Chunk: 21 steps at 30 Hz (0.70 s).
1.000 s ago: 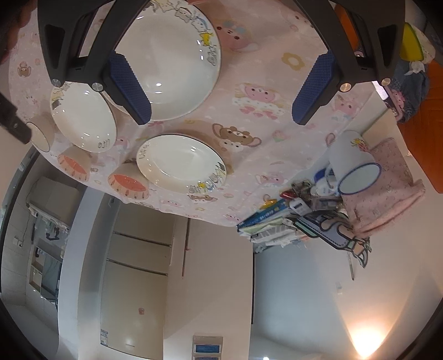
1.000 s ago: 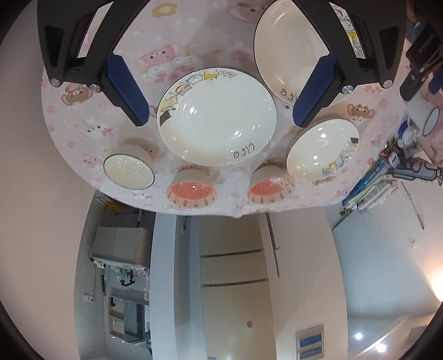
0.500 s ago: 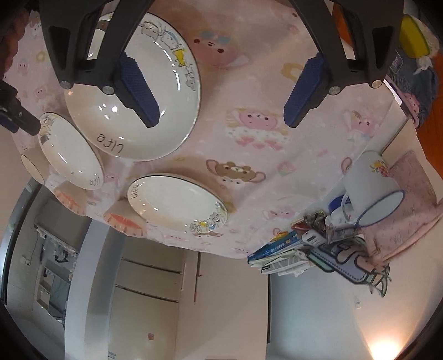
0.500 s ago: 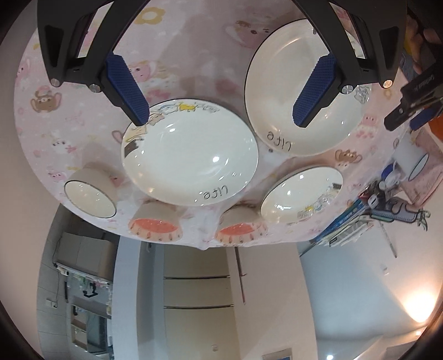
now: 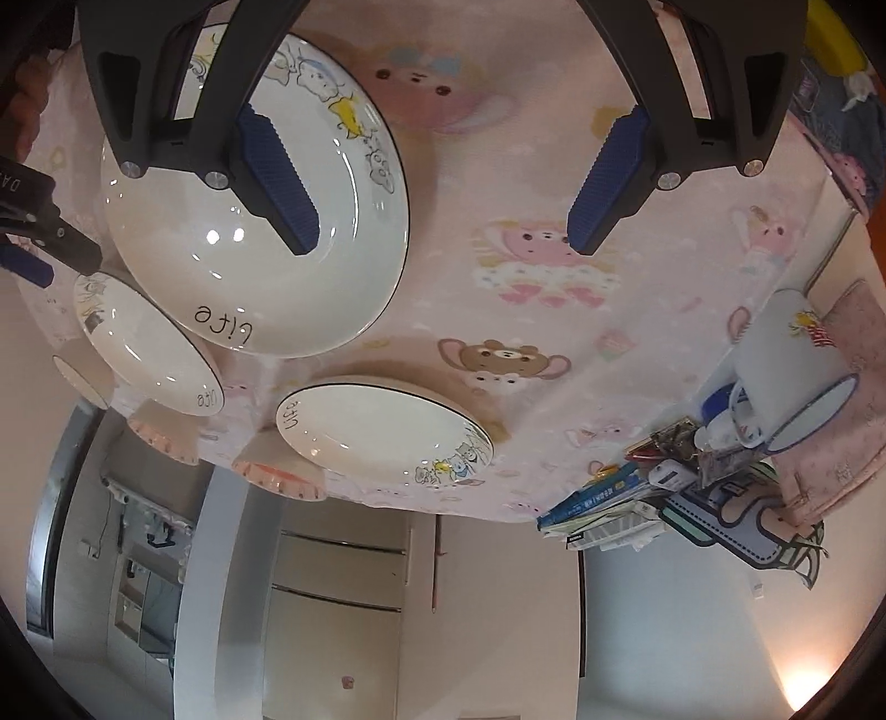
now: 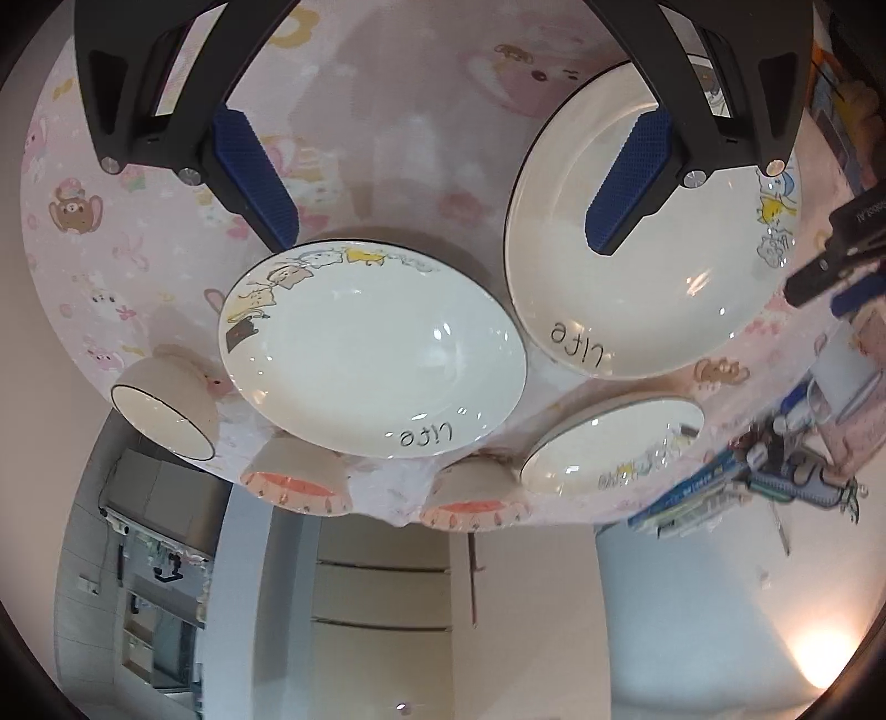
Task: Organize plates and bowls
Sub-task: 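Move both grippers toward the rim of the large white 'life' plate, then close both grippers on the rim of the large 'life' plate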
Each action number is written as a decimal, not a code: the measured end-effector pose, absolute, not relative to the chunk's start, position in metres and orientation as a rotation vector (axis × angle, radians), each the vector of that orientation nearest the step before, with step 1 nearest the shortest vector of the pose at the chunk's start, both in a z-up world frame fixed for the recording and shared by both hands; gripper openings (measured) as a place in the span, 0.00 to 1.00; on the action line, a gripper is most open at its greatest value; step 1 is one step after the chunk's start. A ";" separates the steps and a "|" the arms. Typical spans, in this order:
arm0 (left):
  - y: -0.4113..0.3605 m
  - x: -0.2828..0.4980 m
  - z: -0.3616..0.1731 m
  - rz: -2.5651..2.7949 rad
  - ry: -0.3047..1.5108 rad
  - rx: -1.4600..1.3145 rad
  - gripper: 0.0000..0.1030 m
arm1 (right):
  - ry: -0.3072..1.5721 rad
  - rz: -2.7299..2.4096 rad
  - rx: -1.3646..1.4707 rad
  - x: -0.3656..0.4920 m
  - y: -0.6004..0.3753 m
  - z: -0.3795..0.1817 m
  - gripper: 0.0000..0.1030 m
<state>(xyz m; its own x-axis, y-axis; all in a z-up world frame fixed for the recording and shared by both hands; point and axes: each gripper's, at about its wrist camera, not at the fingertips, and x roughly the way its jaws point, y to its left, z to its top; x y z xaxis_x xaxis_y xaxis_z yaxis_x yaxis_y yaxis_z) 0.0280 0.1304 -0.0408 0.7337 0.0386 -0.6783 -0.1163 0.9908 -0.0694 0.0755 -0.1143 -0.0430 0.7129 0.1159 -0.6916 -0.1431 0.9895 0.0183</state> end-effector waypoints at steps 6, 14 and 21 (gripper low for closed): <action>0.124 0.034 -0.044 0.028 0.745 -0.115 0.80 | 0.745 0.151 -0.017 0.075 -0.119 -0.042 1.00; 0.123 0.045 -0.051 -0.011 0.773 -0.114 0.73 | 0.789 0.245 0.003 0.077 -0.104 -0.053 0.90; 0.120 0.048 -0.062 -0.070 0.798 -0.132 0.47 | 0.834 0.241 0.001 0.084 -0.097 -0.063 0.66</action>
